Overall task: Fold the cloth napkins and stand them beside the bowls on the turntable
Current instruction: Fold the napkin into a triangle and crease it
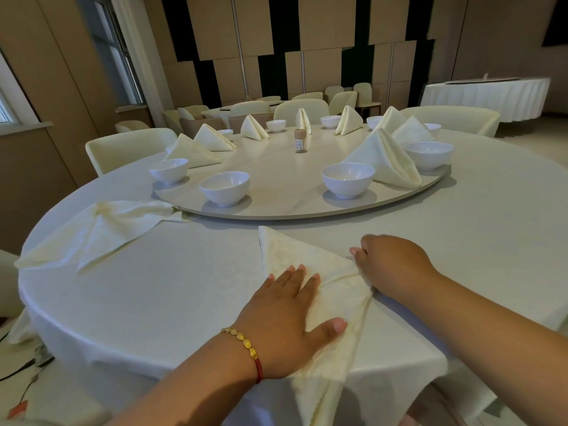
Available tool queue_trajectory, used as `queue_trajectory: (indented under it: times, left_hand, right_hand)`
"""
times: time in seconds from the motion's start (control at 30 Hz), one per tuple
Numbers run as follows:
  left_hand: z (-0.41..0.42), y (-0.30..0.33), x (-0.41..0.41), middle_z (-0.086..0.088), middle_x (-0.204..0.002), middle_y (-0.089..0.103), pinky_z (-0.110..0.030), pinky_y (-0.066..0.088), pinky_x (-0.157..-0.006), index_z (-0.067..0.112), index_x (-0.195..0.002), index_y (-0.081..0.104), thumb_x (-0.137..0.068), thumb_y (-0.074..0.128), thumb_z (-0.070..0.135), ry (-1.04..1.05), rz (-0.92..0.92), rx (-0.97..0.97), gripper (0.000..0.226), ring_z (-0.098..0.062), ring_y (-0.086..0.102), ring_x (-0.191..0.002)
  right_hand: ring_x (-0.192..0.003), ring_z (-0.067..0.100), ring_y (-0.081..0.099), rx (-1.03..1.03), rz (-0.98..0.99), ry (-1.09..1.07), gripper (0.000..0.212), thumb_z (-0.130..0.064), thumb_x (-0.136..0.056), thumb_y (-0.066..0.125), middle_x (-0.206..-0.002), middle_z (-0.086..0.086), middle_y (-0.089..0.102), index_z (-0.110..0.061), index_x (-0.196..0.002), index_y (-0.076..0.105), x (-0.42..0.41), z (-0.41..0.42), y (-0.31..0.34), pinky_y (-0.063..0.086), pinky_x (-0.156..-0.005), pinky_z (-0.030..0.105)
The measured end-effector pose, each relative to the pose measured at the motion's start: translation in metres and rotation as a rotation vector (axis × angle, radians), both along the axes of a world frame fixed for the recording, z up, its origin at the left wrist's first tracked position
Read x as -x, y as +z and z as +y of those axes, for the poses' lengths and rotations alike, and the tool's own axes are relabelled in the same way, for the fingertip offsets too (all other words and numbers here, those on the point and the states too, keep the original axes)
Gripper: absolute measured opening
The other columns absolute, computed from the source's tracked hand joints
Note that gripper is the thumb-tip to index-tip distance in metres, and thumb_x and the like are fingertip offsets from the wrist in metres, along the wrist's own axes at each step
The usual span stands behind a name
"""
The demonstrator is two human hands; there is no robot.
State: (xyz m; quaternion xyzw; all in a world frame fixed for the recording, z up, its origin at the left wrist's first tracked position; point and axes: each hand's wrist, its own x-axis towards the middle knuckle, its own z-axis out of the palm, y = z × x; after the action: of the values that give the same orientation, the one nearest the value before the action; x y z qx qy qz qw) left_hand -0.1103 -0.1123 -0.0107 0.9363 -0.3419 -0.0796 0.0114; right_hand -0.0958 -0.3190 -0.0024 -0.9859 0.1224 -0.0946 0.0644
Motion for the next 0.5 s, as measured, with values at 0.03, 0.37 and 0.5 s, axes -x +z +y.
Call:
queue_trajectory:
  times: [0.03, 0.37, 0.5]
  left_hand:
    - [0.000, -0.001, 0.000, 0.008, -0.159, -0.018, -0.029, -0.012, -0.115, 0.032, -0.151, -0.010, -0.081, 0.011, 0.077, 0.000, -0.001, -0.001, 0.086, -0.010, -0.017, -0.145]
    - [0.000, -0.004, 0.000, 0.008, -0.160, -0.014, -0.031, -0.009, -0.118, 0.036, -0.151, -0.009, -0.077, 0.010, 0.078, -0.020, -0.022, 0.060, 0.087, -0.009, -0.015, -0.146]
    - [0.000, -0.004, 0.000, 0.007, -0.159, -0.018, -0.032, -0.008, -0.119, 0.033, -0.151, -0.012, -0.074, 0.006, 0.078, -0.002, -0.023, 0.014, 0.091, -0.011, -0.016, -0.146]
  right_hand:
    - [-0.086, 0.022, 0.052, 0.037, -0.147, 0.028, 0.037, -0.048, -0.100, 0.031, -0.085, 0.001, 0.051, -0.018, -0.085, 0.046, 0.002, 0.000, 0.000, 0.033, -0.066, 0.031]
    - [-0.143, -0.004, -0.007, -0.183, 0.237, 0.615, 0.080, -0.068, -0.085, 0.012, -0.160, -0.017, -0.008, -0.030, -0.153, -0.005, 0.035, 0.027, -0.001, -0.003, -0.108, 0.014]
    - [-0.130, -0.011, -0.024, -0.022, 0.369, 0.644, 0.079, -0.066, -0.083, 0.003, -0.157, -0.017, -0.020, -0.029, -0.151, -0.014, 0.034, 0.018, 0.000, -0.015, -0.103, 0.011]
